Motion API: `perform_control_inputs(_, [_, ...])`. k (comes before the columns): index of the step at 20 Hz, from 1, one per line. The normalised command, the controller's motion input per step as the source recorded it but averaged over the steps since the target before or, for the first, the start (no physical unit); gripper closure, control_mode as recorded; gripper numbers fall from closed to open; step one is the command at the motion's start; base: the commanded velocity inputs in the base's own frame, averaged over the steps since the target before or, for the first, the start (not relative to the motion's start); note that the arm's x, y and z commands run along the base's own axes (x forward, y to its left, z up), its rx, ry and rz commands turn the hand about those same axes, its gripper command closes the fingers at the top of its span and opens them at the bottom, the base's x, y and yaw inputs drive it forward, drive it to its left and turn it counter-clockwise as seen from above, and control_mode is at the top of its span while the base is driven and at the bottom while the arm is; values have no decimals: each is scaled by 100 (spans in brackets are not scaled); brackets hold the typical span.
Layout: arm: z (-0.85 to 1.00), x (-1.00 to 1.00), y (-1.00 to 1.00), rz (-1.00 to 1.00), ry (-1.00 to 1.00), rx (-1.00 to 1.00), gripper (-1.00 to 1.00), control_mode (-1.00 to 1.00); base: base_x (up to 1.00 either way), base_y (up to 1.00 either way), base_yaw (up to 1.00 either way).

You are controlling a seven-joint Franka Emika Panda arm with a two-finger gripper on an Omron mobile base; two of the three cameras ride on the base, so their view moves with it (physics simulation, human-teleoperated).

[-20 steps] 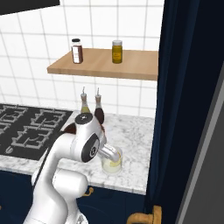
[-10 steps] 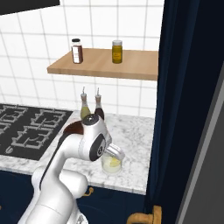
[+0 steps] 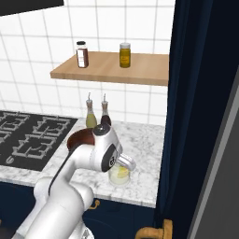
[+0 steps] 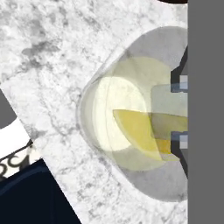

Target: Grab a lemon wedge from the fridge and one ice cube from the ice bowl, and put them in the glass of lemonade.

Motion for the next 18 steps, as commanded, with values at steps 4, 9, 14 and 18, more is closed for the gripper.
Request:
perform_control_inputs(4, [-14, 23, -4, 0, 0, 0, 100, -100, 0, 0, 0])
perform_control_inputs(9, [-9, 25, -5, 0, 0, 0, 100, -100, 0, 0, 0])
perform_control_inputs(14, [-3, 3, -1, 0, -3, 0, 100, -100, 0, 0, 0])
perform_control_inputs(18, [0, -26, 0, 0, -14, 0, 100, -100, 0, 0, 0])
